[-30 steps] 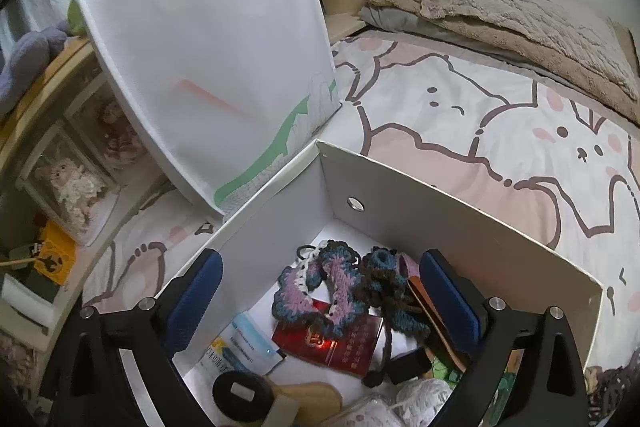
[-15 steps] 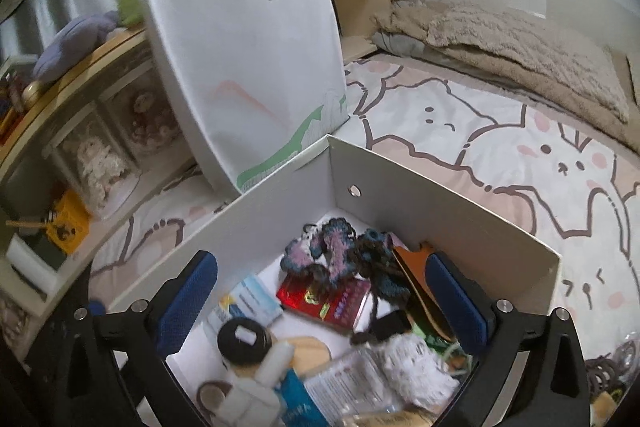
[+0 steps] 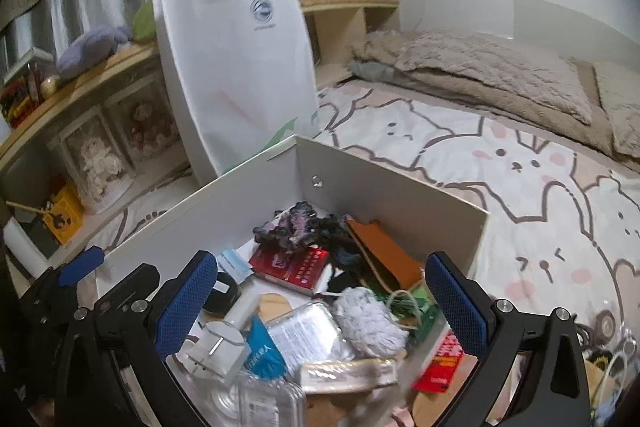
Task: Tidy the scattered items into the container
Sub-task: 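Withdraw both tools from the box toward the remaining items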
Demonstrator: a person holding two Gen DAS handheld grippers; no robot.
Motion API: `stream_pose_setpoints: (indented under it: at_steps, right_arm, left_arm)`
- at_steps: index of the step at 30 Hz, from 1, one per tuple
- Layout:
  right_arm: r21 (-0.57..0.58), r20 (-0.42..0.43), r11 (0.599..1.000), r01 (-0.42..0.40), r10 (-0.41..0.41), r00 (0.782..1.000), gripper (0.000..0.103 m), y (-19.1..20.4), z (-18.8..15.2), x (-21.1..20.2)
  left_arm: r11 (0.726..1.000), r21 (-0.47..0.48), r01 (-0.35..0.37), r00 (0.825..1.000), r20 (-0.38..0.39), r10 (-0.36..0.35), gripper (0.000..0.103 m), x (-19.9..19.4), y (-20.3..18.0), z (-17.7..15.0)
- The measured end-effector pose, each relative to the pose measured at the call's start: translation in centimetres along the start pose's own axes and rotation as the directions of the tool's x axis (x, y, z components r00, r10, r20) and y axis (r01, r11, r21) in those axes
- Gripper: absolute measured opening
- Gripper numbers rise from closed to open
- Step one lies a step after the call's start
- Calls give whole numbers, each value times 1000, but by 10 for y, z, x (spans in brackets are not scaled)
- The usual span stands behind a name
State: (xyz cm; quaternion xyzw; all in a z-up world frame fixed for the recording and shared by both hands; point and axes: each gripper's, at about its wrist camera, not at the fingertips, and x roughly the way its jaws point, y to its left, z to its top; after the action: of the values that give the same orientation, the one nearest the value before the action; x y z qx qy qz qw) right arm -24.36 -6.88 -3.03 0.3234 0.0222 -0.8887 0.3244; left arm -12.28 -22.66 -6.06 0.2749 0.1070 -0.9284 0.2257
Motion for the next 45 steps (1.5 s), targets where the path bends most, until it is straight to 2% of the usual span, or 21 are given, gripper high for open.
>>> stream_pose_setpoints:
  at_steps: [6,14,20,23,28,32,42,45]
  right_arm:
    - [1,33,1000,23,-23,999,103,-8,-11,-12]
    - [-23,42,998,58,-57,997,103,-11,-24,-21]
    - [3,61,998,62,-62,996,103,-18,-29,-35]
    - [28,76,998,65,-67,995,103,-25,-31,-45]
    - [56,105,993,100,-106,989,103,-39,-36,-68]
    - [88,127,987,136,-147,981,103,-54,-37,-90]
    - [142,183,964,224,-248,951,103,-89,-58,-147]
    - [150,196,952,267,-294,936,103,-98,-66,-164]
  left_arm:
    - [1000,21,-22,1000,-1,22,103,0,-6,-1]
    - [999,44,-20,1000,1,20,103,-3,-15,-1]
    - [999,48,-8,1000,6,7,103,-6,-18,-1]
    - [999,48,16,1000,10,-16,103,-9,-22,-1]
    - [993,24,116,993,8,-116,103,-15,-30,0]
    - [993,38,115,993,23,-116,103,-22,-37,2]
    - [978,79,195,979,50,-199,103,-44,-63,4]
    - [970,84,229,972,38,-233,103,-45,-72,3]
